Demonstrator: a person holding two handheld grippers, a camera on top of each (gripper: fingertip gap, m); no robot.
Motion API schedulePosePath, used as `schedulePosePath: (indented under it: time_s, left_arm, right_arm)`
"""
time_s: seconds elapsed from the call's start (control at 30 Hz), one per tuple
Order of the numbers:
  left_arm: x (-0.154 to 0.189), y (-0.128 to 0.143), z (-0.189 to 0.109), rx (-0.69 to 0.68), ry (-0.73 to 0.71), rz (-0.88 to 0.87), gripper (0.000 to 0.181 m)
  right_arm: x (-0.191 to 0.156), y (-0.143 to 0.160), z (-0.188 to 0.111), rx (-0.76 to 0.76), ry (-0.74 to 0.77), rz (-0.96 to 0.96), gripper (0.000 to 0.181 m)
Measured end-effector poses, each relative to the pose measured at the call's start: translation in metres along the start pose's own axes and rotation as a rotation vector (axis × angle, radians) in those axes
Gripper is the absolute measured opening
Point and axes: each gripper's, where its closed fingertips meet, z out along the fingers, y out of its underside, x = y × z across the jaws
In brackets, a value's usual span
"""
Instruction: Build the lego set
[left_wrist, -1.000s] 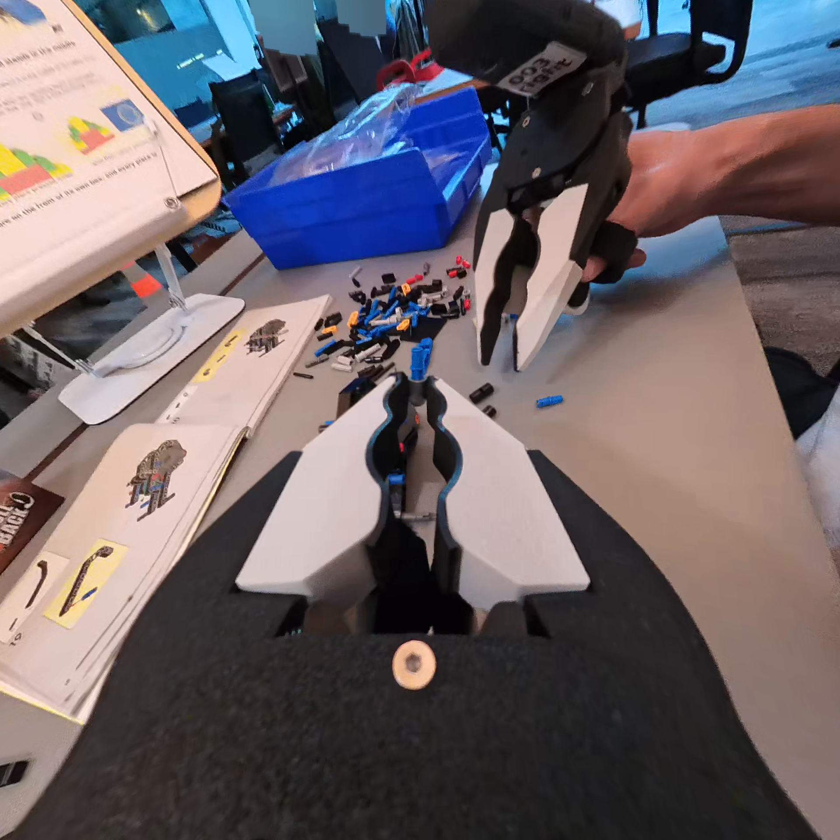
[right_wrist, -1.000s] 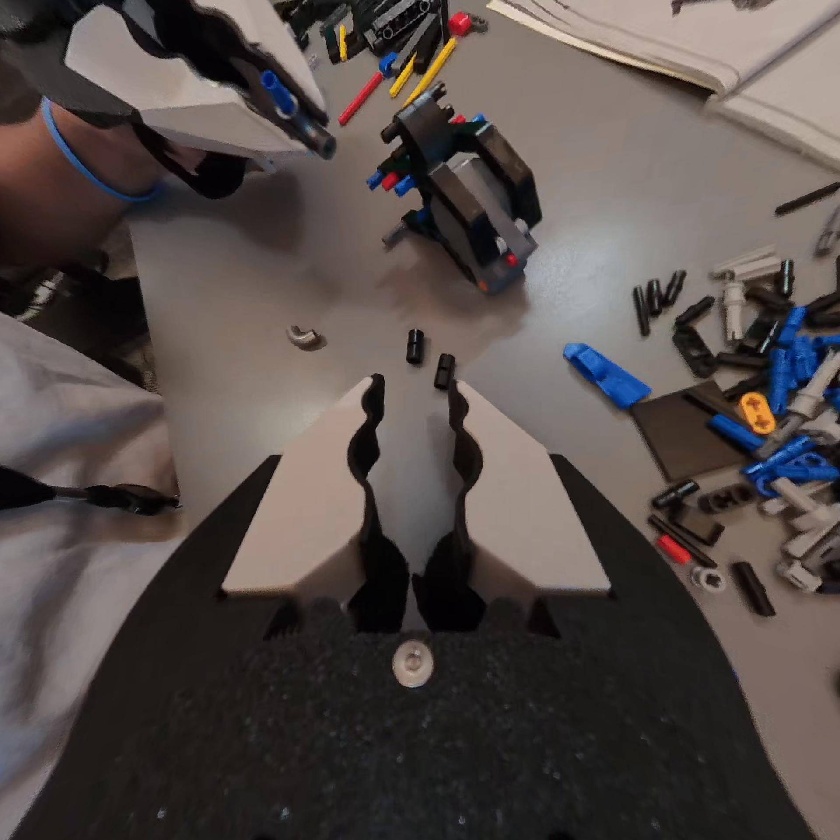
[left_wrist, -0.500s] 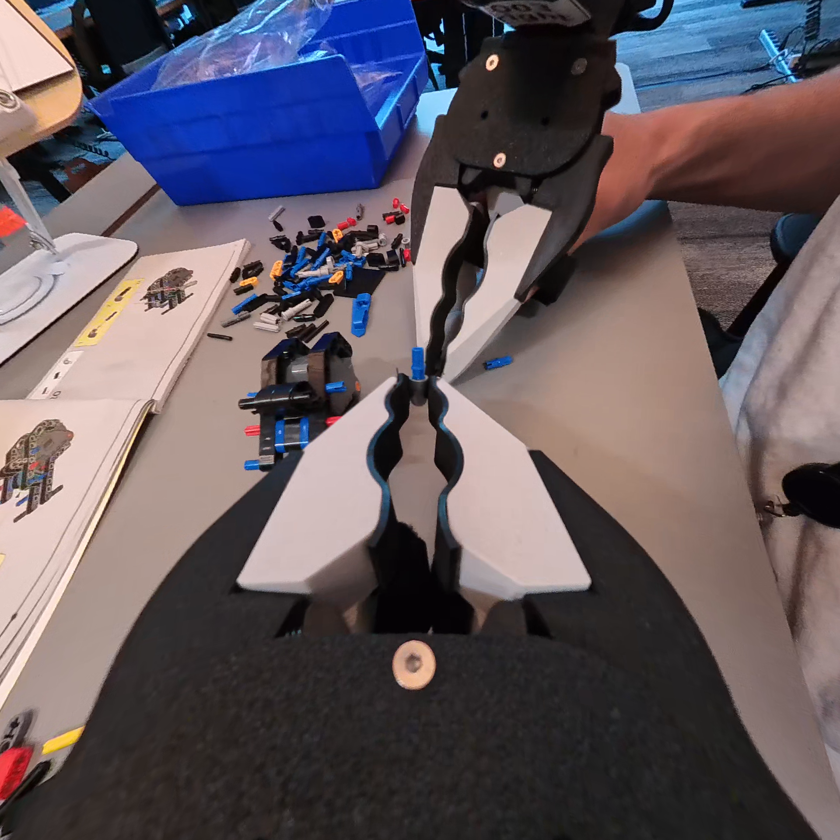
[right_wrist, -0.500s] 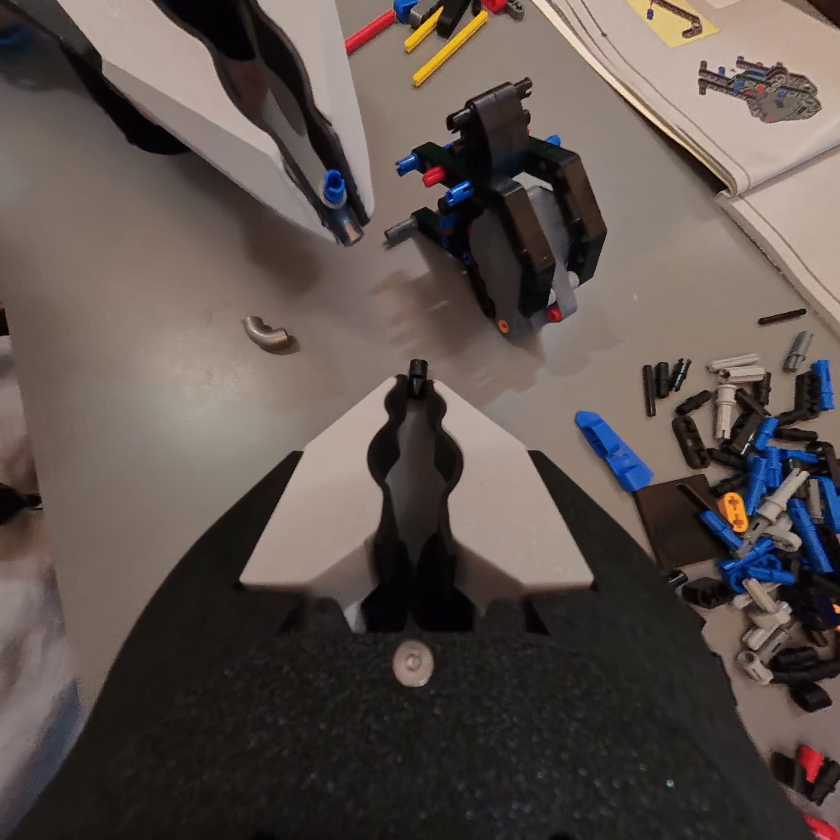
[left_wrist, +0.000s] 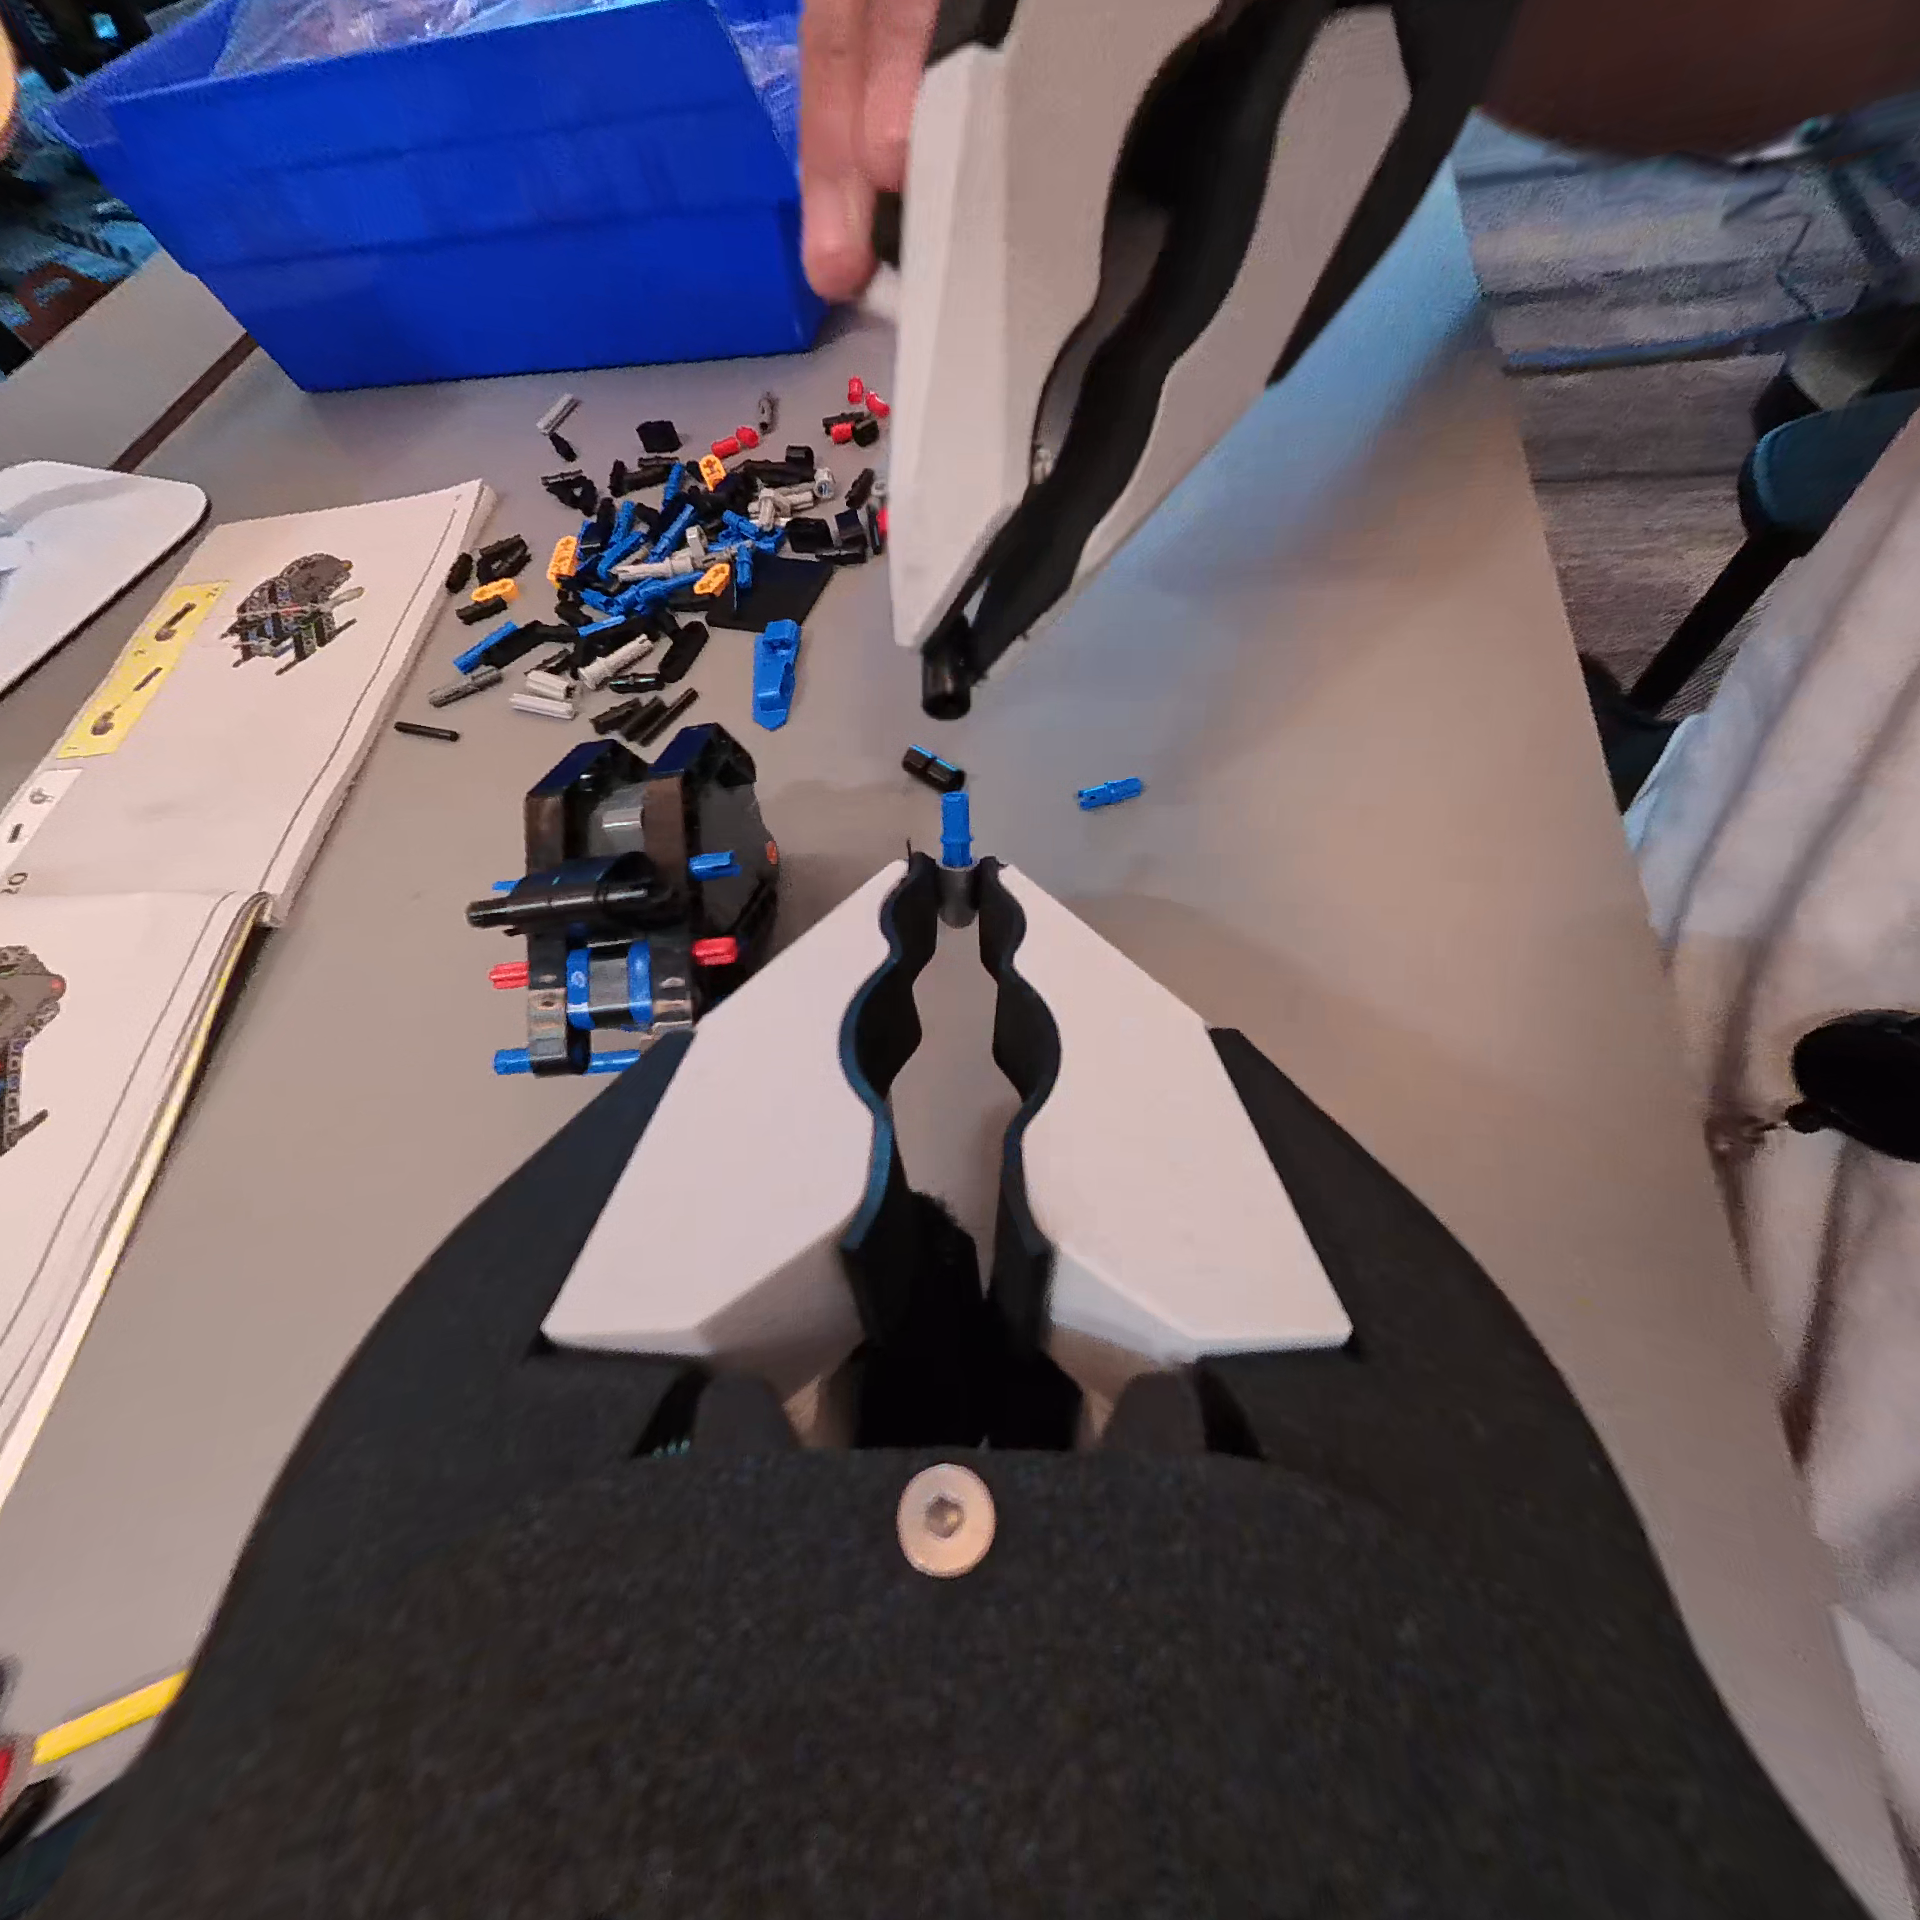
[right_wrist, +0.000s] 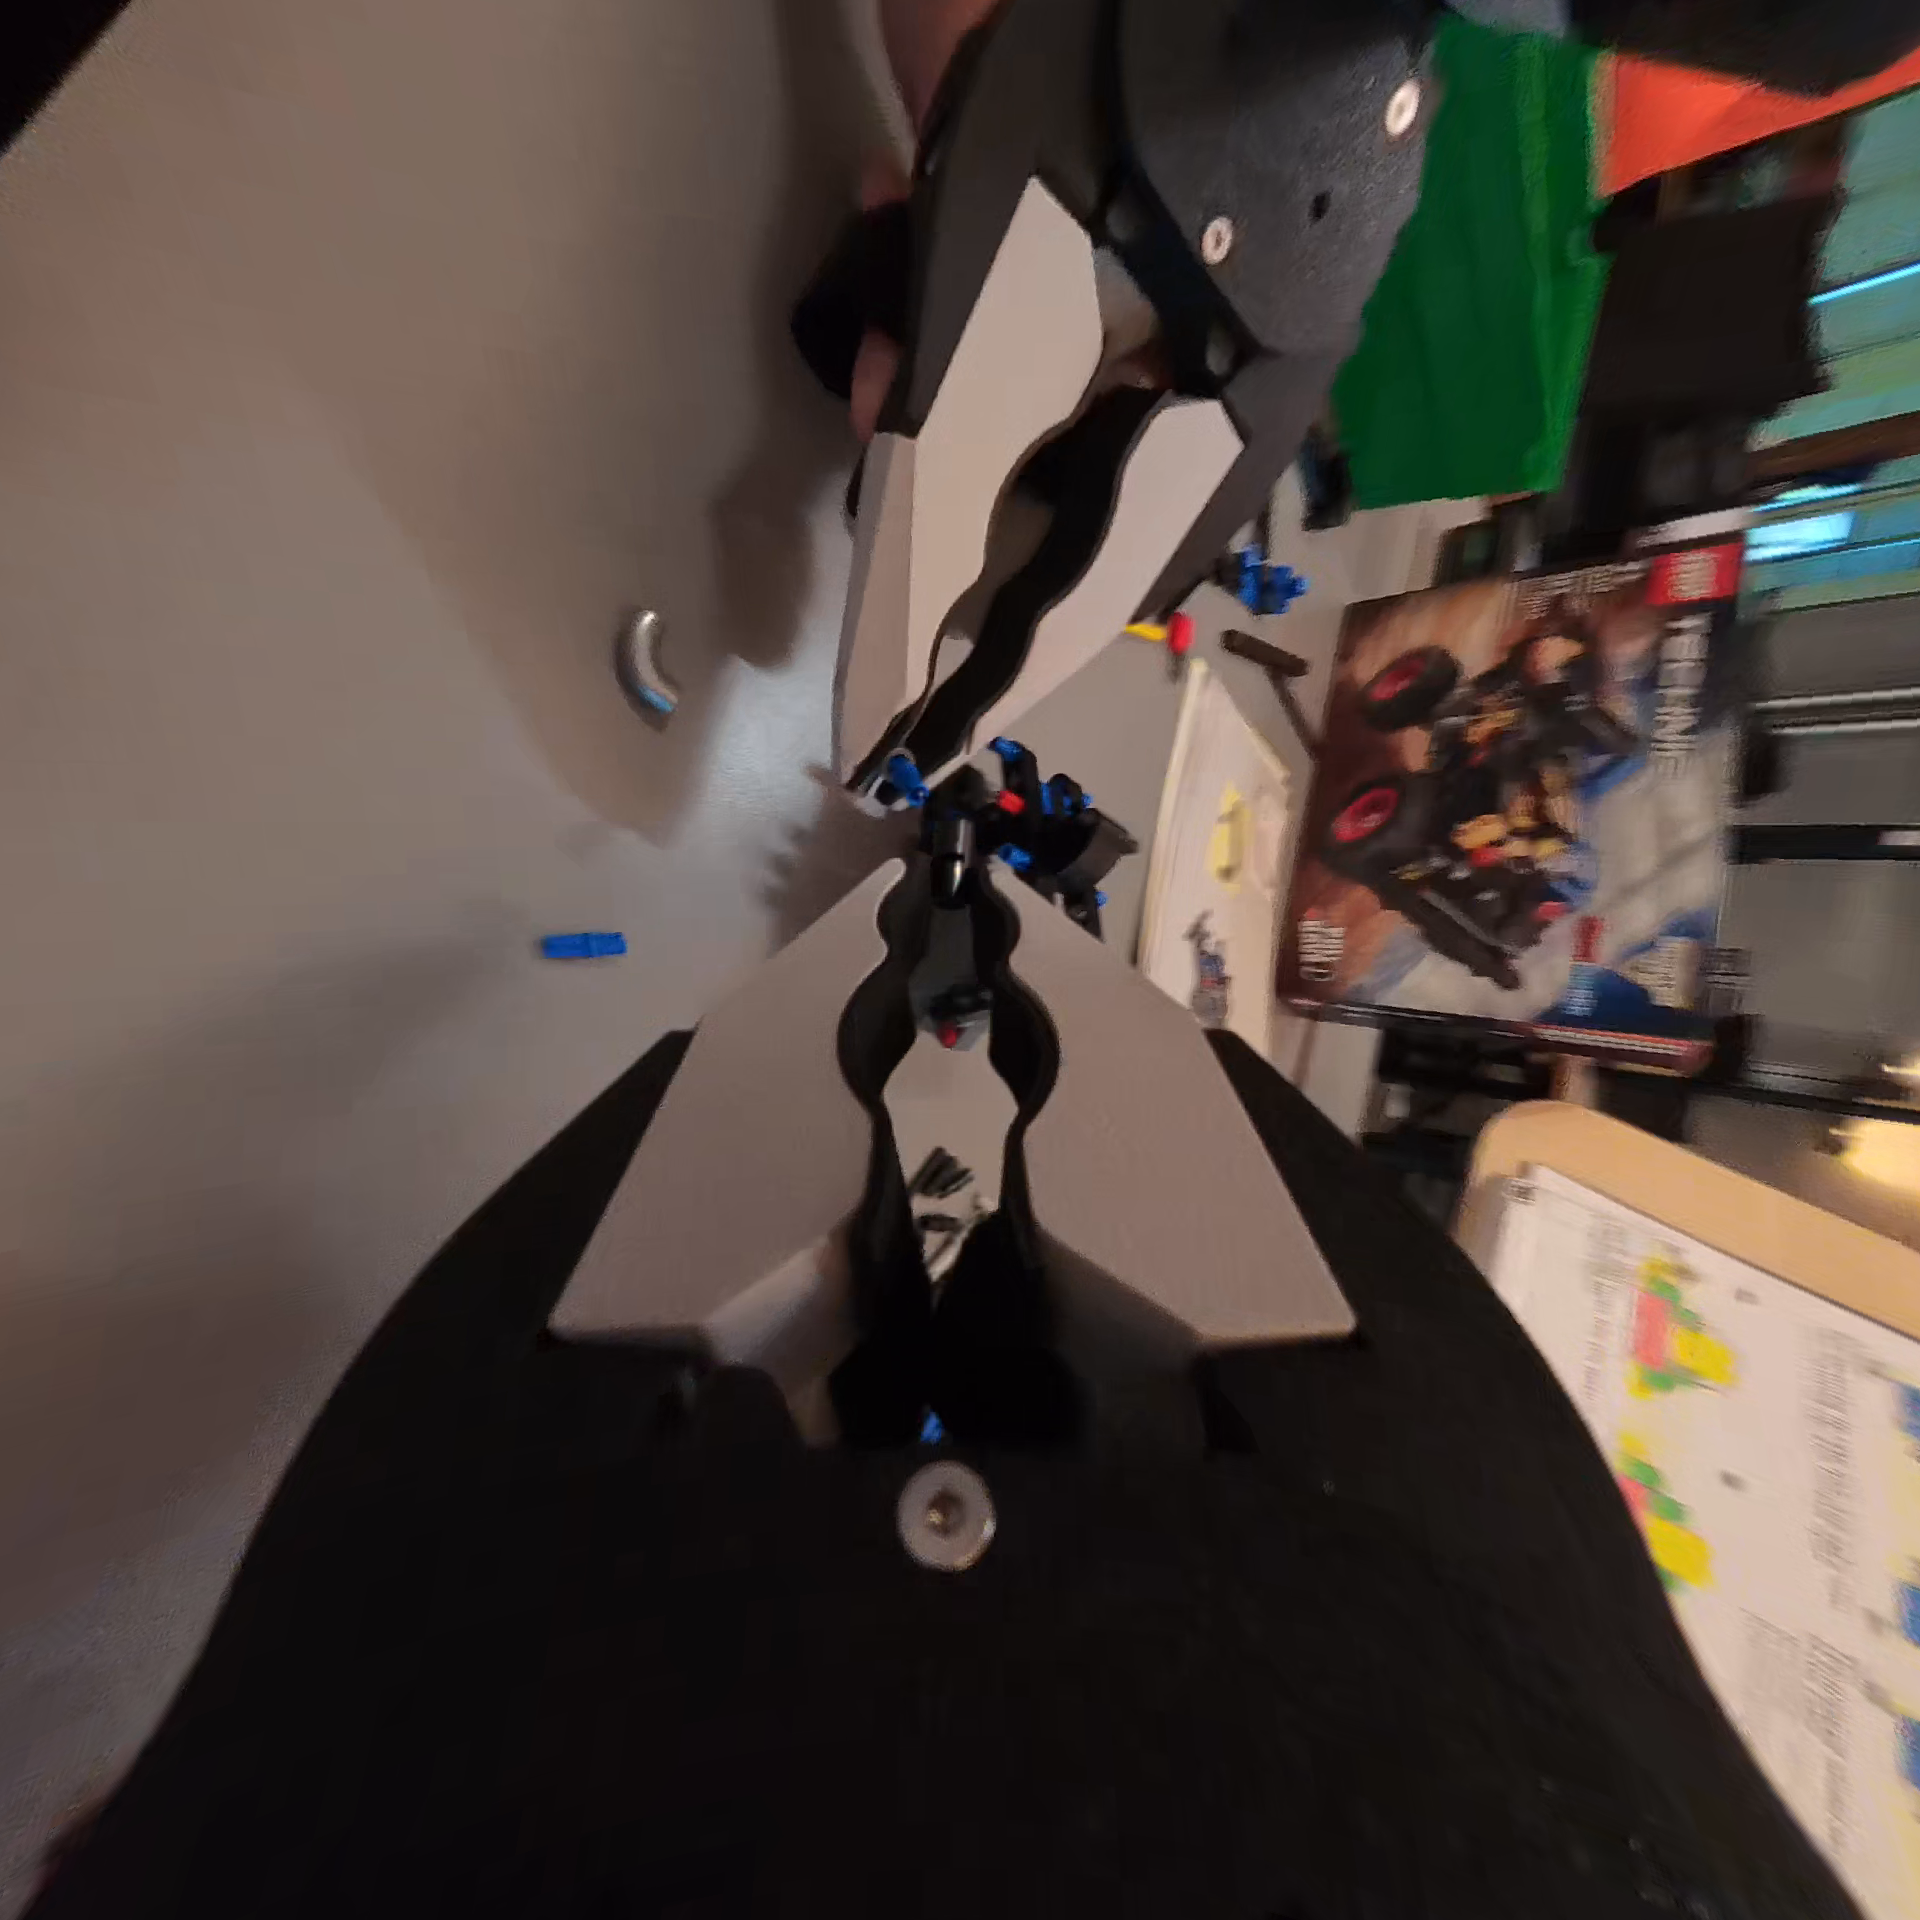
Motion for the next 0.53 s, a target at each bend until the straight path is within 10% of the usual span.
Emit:
schedulePosePath:
  time_s: [0.23, 0.53]
  left_arm:
    - [-0.014, -0.006, -0.003, 0.04, -0.15, 0.134, 0.006]
    - [-0.04, -0.039, -0.032, 0.042, -0.742, 0.732, 0.006]
  right_arm:
    - [-0.008, 0.008, 0.002, -0.01, -0.568, 0.831, 0.006]
    - [0.022, -0.028, -0.01, 0.198, -1.029, 1.701, 0.006]
